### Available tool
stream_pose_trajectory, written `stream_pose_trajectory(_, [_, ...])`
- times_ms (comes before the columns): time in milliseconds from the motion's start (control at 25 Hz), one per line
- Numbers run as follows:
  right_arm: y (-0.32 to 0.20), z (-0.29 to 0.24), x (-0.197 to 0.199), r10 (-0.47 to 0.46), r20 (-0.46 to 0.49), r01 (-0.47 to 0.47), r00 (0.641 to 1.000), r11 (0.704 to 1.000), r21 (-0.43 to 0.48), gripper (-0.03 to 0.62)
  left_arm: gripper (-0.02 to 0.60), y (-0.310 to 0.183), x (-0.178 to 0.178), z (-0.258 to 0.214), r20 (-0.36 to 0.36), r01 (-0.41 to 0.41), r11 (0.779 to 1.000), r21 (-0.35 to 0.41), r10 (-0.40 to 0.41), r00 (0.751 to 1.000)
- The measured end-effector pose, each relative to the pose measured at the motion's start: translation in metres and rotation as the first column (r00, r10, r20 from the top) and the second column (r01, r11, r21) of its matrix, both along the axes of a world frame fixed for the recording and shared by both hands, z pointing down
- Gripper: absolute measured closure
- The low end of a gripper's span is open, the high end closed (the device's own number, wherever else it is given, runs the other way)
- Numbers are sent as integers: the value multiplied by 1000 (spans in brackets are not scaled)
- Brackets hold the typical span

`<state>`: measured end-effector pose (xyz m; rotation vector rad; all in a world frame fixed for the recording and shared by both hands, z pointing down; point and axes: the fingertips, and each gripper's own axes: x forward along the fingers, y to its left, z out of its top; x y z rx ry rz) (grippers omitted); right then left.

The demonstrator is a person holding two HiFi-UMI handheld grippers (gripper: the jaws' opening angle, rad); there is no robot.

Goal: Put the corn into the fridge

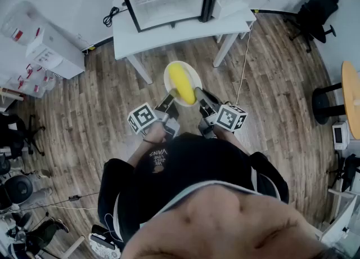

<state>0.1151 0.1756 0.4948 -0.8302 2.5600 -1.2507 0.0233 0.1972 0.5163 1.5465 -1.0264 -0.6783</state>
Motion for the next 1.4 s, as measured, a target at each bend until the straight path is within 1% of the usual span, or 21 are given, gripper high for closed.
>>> stream_pose_trajectory(280, [-3,-2,-5,22,4,-22,1000,1000,14,551,554,-4,-5,-2,-4,-11,1000,7,11,1000])
stream_pose_trajectory(640, [-15,-3,-16,64,26,-64,998,998,3,551,554,-16,-17,0,-28,-31,1000,6,31,999])
stream_pose_trajectory(1080, [-29,1,-43,110,24,-110,994,994,8,551,554,-36,-45,3,-23,-81,997,16,82,996])
stream_pose_trajectory(1400, [-38,5,-50,150,26,-150,988,989,0,551,554,-47,-52,7,-24,-119,993,8,120,993])
